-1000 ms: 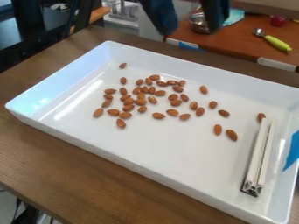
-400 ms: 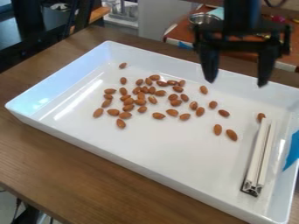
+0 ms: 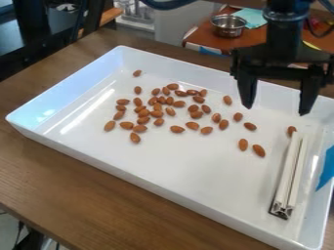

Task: Sweep into pile

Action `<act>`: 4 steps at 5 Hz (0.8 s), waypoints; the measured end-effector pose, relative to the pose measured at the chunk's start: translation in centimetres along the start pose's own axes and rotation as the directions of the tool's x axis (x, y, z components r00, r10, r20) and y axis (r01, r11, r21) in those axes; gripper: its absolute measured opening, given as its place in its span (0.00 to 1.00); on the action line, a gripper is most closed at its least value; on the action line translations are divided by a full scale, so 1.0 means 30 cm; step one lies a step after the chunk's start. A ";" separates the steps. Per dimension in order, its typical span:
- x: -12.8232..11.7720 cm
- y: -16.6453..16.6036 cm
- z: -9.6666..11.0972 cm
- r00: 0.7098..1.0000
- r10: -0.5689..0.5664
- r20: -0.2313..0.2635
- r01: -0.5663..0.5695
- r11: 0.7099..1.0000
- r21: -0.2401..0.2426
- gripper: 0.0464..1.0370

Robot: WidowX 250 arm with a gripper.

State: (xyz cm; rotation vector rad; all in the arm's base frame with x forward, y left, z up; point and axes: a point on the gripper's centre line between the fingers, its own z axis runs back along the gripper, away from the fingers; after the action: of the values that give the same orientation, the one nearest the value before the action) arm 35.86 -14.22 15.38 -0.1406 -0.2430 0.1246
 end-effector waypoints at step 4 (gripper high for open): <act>-0.050 -0.070 -0.119 0.996 0.077 -0.053 -0.076 0.997 0.020 0.96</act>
State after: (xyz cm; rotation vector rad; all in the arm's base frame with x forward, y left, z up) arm 35.53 -16.94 11.92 -0.1354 -0.1824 0.1989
